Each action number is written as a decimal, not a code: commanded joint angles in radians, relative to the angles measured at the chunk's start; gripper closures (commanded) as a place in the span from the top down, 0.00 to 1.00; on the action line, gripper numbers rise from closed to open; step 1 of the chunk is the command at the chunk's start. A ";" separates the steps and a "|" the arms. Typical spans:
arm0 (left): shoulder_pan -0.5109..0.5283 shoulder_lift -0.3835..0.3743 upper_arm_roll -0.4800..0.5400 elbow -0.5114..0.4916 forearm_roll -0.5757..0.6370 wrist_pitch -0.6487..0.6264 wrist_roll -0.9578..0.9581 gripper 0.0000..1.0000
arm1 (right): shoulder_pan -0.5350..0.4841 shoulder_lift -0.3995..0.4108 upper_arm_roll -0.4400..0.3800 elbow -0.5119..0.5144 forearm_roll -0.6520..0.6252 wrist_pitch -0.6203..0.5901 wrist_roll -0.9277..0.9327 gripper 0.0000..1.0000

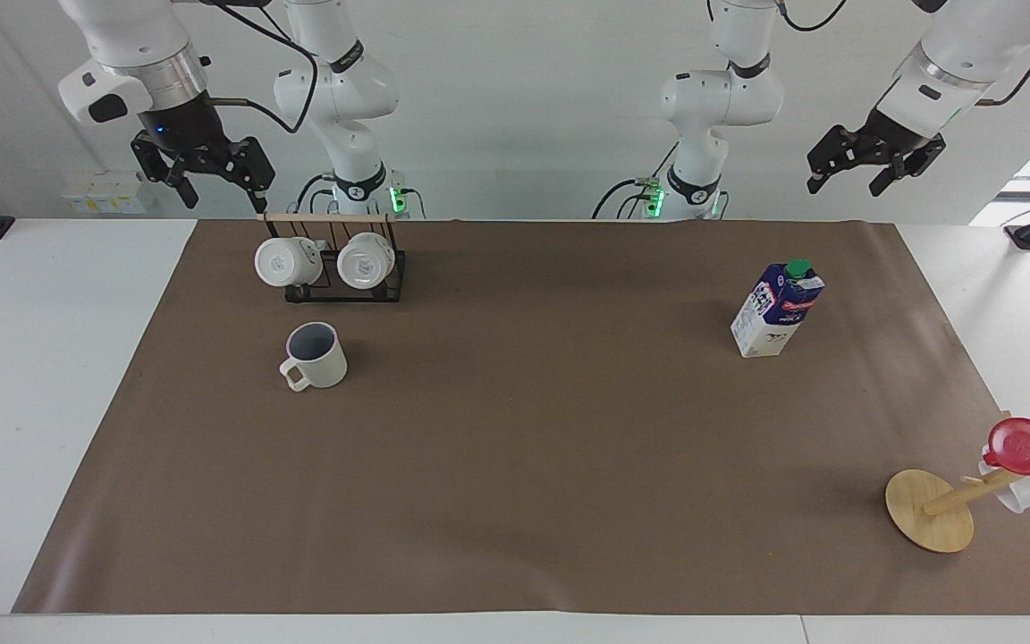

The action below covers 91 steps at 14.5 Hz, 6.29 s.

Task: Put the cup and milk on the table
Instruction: 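Reach the right gripper down and grasp the white mug's rim, then carry the white mug with the right gripper toward the table center, then lower the mug with the right gripper while the left gripper grasps the carton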

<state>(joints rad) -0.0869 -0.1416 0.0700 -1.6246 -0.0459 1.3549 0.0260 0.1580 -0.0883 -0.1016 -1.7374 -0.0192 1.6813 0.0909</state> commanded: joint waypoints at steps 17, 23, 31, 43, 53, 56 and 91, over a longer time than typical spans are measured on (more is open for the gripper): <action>-0.007 -0.001 0.001 0.017 0.020 -0.016 -0.017 1.00 | 0.051 0.157 0.000 -0.416 0.002 0.573 0.021 1.00; -0.005 0.000 0.007 0.017 0.020 0.015 -0.014 1.00 | 0.041 0.193 0.000 -0.422 0.001 0.624 0.024 1.00; -0.007 0.000 0.007 0.017 0.018 0.040 -0.012 1.00 | 0.043 0.199 0.002 -0.429 0.002 0.664 0.036 0.00; -0.005 0.000 0.008 0.014 0.018 0.043 -0.009 1.00 | 0.060 0.226 0.006 -0.238 0.015 0.586 0.456 0.00; -0.014 0.000 0.007 -0.008 0.020 0.161 -0.012 1.00 | 0.288 0.225 0.010 -0.188 0.033 0.486 0.702 0.00; -0.014 0.000 0.007 -0.008 0.017 0.159 -0.008 1.00 | 0.349 0.231 0.011 -0.163 0.032 0.485 0.815 0.00; 0.009 -0.138 0.007 -0.661 0.021 0.700 0.006 1.00 | 0.520 0.332 0.010 -0.071 -0.031 0.503 0.976 1.00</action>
<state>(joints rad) -0.0836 -0.2395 0.0783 -2.2092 -0.0452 1.9833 0.0272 0.7225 0.3165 -0.0983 -1.7997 -0.0475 2.2361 1.1414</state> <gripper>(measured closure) 0.000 0.233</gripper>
